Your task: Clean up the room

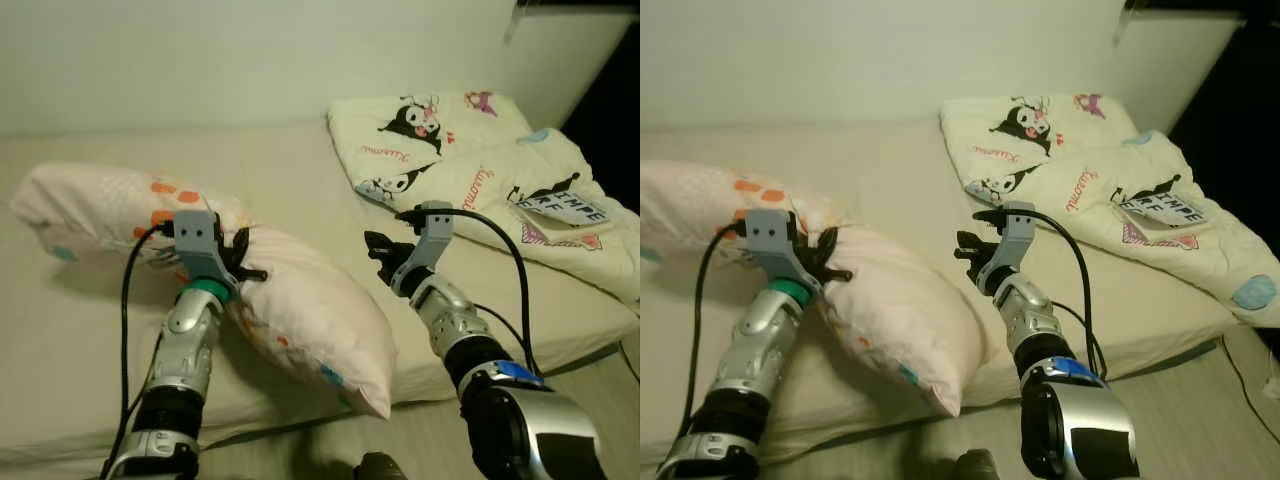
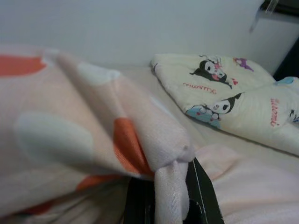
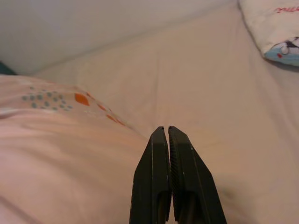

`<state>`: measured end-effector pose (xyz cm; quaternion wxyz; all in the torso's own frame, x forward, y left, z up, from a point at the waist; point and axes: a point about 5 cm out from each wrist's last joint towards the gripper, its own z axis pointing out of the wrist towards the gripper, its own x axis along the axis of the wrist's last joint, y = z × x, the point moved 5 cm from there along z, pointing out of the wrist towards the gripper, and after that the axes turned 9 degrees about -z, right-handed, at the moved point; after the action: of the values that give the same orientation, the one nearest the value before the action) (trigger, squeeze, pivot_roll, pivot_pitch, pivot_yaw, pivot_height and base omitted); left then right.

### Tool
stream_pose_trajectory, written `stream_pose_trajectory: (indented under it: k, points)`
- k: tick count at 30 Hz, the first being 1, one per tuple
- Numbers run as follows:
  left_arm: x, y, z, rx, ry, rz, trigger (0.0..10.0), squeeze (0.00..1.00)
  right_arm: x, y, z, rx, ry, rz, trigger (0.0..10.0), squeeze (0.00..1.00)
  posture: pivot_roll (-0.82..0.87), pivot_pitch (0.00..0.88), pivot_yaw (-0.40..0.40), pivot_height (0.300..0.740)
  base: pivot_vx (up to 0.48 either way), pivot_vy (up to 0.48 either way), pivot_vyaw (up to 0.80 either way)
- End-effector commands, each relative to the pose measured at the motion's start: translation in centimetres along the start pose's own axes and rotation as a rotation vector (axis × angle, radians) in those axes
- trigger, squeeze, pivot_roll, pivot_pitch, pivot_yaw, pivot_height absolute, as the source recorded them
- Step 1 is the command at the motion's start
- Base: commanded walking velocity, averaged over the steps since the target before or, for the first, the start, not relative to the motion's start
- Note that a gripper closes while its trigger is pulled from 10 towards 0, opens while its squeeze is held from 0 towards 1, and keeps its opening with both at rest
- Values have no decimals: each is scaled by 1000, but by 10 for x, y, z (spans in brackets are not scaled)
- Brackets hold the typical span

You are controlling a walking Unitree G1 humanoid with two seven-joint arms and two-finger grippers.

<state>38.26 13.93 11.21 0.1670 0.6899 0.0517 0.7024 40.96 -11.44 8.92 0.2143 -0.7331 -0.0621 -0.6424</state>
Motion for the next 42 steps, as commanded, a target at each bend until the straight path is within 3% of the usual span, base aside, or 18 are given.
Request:
stream_pose_trajectory:
  k: [1, 14, 42]
  points:
    - [19, 18, 7, -66, 83, 17, 10000, 0, 0, 4, -2, -17, 5, 5, 10000, 0, -100, 0, -13, 740, 0, 262, 0]
    - [20, 27, 11, -106, 80, 34, 10000, 0, 0, 7, -3, -40, 18, 16, 10000, 0, -103, 0, -1, 740, 0, 308, 0]
    - [26, 28, 16, -125, 90, 53, 10000, 0, 1, 7, -4, -29, 32, 36, 10000, 0, -114, 0, 6, 740, 0, 333, 0]
